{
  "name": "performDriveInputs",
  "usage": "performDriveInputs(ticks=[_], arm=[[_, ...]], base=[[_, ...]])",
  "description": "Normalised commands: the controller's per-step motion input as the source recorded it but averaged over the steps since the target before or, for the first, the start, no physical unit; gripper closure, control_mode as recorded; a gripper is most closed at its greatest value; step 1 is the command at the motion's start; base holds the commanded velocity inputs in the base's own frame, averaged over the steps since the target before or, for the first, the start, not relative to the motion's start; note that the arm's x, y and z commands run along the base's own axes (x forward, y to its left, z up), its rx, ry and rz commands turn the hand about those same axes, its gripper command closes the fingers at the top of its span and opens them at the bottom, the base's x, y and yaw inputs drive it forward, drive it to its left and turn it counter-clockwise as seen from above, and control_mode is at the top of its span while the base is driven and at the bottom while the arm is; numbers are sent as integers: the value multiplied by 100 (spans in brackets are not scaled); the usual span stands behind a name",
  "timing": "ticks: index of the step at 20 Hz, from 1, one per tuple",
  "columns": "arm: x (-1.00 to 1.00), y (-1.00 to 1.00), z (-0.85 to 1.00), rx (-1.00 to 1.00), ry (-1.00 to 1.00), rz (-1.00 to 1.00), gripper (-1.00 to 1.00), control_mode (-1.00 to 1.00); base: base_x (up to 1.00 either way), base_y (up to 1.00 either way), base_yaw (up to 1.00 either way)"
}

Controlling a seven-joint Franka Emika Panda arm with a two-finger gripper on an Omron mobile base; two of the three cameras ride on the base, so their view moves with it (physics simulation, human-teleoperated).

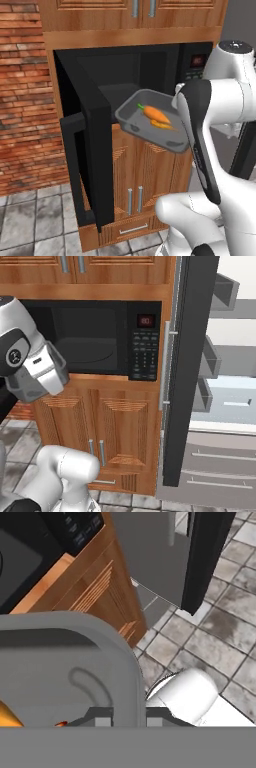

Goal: Place the tupperware containing the shrimp and carrot meal in the microwave. Close the microwave door and press the start button to reheat the meal.

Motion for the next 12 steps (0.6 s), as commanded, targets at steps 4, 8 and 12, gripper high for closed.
performDriveInputs(ticks=[4, 8, 12], arm=[[60, 5, -19, 0, 0, 0, 100, -100], [53, 5, -26, 0, 0, 0, 100, -100], [36, 0, -31, 0, -10, 0, 100, -100]], base=[[0, 0, 0], [0, 0, 0], [0, 0, 0]])
